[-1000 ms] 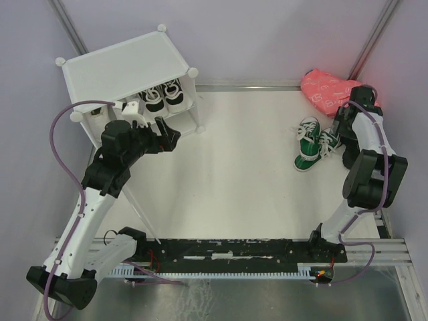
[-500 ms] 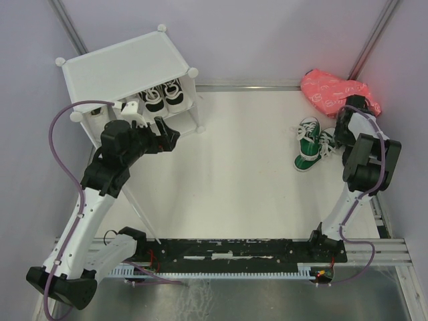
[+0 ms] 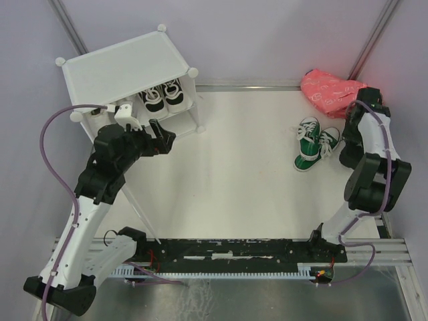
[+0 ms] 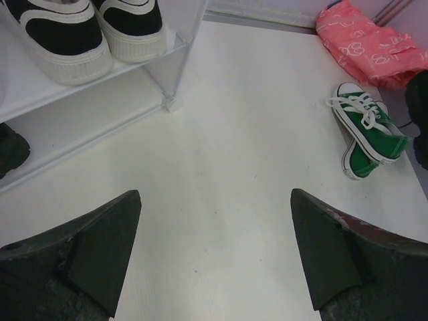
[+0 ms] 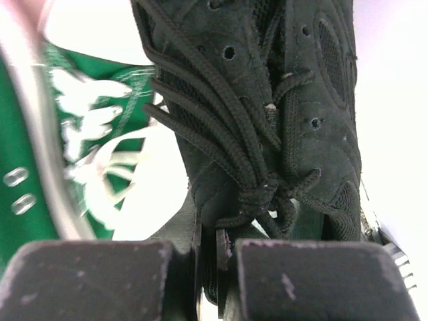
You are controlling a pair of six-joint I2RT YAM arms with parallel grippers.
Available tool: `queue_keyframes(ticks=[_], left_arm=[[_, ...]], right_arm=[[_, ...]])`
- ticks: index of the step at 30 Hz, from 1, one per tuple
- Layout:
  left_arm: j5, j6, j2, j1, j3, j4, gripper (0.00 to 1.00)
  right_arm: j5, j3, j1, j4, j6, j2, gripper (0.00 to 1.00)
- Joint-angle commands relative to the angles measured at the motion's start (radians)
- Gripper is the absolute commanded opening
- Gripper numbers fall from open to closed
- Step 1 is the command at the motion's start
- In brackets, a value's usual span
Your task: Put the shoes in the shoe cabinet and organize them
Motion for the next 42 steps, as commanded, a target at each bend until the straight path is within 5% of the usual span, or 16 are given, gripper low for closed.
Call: queue_keyframes(ticks=[1, 10, 16, 22, 37, 42], left_arm=[[-0.020, 0.011, -0.041, -0.004, 0.059, 0.005, 0.98], [-0.039, 0.010, -0.083, -0.003, 0.091, -0.011, 0.98], [-0.062, 0.006, -0.112, -0.004, 0.096, -0.041, 0.98], [-0.092, 0.020, -0.113, -0.003, 0.125, -0.074, 0.98], [-0.102, 0.017, -0.118, -0.004, 0.137, -0.090, 0.98], [-0.098, 0.015, -0.115, -0.003, 0.147, -0.103, 0.98]], right_arm=[[-0.105, 0.162, 0.028, -0.038, 0.012, -0.234, 0.02], [-0.137, 0.219, 0.554, -0.043, 0.059, -0.297, 0.02], [-0.116, 0.183, 0.876, 0.114, 0.149, -0.141, 0.02], [-0.132, 0.378, 1.143, 0.095, 0.167, 0.126, 0.02], [-0.210, 0.904, 1.256, 0.146, 0.168, 0.621, 0.02], [-0.199, 0.958, 1.259, 0.239, 0.203, 0.694, 0.02]])
